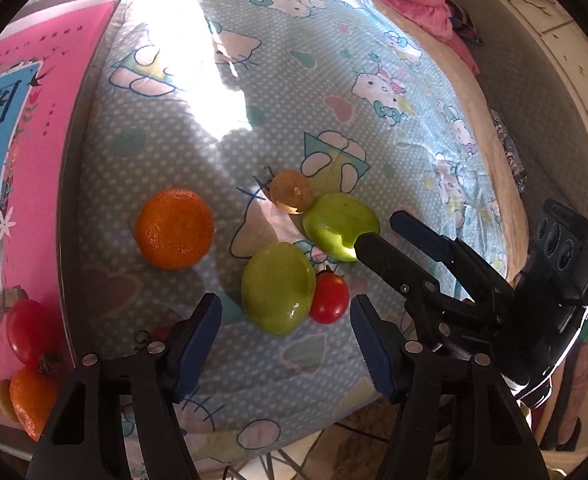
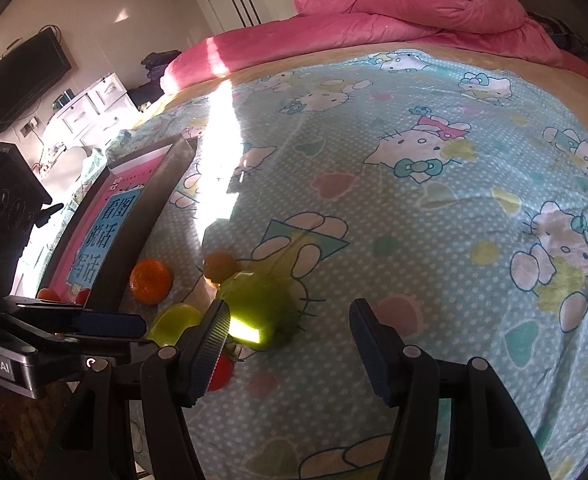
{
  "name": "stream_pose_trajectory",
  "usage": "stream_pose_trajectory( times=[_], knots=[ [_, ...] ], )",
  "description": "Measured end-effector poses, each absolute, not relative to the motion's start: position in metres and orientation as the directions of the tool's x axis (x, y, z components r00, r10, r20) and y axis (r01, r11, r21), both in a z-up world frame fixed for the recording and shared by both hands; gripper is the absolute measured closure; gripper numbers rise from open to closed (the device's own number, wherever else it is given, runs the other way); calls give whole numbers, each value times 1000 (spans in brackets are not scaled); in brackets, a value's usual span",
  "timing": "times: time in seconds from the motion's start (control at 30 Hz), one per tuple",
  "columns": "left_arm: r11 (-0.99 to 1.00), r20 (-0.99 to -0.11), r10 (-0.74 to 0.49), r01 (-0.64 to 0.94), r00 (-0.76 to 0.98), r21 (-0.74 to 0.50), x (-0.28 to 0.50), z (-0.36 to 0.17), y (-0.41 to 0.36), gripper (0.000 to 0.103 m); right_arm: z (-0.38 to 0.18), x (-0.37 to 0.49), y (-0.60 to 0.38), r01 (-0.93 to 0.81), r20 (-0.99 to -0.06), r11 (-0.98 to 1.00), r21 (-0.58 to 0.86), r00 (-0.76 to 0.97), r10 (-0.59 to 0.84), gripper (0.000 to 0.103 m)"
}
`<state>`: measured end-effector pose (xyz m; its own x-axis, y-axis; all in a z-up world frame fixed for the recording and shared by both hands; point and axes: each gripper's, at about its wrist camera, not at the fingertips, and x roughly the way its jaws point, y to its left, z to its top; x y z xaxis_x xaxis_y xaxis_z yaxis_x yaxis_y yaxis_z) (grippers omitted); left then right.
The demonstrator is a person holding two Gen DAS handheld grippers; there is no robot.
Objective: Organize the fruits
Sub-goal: 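Grasp a green pear with the left tool while the right tool grasps a green apple, then lift both green fruits and carry them over the workbook tray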
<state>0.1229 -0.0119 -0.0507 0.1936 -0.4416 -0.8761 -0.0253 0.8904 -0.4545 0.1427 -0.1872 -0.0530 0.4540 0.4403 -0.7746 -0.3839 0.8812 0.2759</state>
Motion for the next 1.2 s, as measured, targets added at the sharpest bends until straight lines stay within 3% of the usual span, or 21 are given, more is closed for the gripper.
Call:
stream_pose_trajectory(
  times=[0.17, 0.27, 0.63, 1.2],
  knots=[
    [899, -889, -425, -38, 170, -436, 128, -56, -13, 47, -57, 143, -177, -443, -789, 865, 235, 433, 436, 41],
    [903, -895, -419, -31, 151, -428, 130, -59, -15, 51, -59, 141, -171, -479, -791, 849, 223, 420, 445, 48],
    [914, -909, -398, -28, 124, -404, 142, -64, -28, 55, -67, 141, -161, -527, -794, 825, 202, 406, 453, 55],
    [903, -899, -410, -71, 151, -424, 142, -73, -32, 61, -51, 148, -200, -398, -726, 852, 340, 464, 507, 55]
  ],
)
